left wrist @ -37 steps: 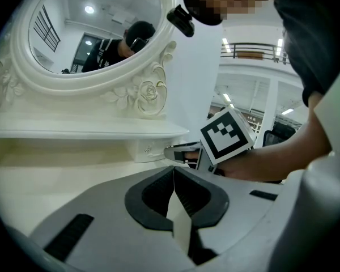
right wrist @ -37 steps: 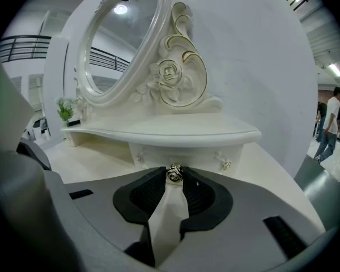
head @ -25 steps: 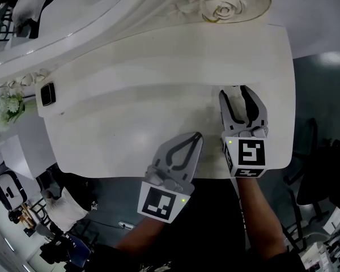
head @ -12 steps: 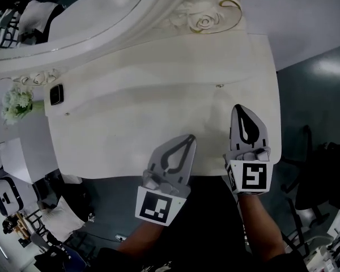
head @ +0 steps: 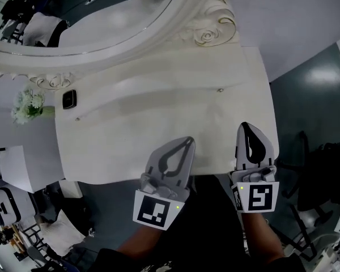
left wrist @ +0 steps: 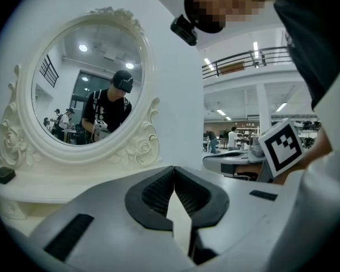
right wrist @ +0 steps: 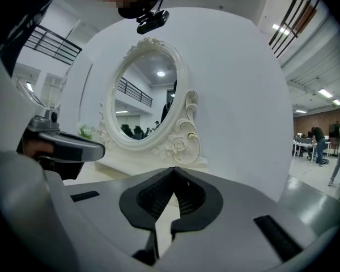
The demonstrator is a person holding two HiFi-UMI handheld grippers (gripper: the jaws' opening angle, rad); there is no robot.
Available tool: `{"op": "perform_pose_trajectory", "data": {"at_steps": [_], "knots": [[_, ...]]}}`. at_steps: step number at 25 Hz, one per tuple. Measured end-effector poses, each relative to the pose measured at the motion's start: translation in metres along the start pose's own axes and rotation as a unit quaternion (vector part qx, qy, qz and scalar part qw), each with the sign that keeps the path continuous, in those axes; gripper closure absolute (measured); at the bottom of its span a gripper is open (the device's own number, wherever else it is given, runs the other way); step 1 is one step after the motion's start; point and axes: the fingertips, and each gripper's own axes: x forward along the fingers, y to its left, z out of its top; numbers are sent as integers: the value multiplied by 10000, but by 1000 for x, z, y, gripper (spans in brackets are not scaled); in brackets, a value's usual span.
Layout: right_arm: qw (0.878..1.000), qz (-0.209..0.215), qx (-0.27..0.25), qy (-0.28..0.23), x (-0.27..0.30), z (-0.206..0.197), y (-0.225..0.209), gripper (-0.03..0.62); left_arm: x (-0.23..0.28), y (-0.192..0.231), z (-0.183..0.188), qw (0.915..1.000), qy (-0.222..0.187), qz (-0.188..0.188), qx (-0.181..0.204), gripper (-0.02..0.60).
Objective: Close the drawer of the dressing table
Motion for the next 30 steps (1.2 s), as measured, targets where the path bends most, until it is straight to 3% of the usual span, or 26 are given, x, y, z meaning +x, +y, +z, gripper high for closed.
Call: {"op": "perform_pose_trajectory", "data": {"at_steps": [11,16,30], "knots": [[9988,-312,-113,-358,-64,36,44,595,-74,-4,36,9973,-582,-57,442,577],[9982,-289,-68,-518,-85,56,56,595,-102,1,63,9950,-991,-83,119,577],[9940,-621,-24,-904,-140,97,44,595,-143,10,102,9880,-1430,199,551,577]]}}
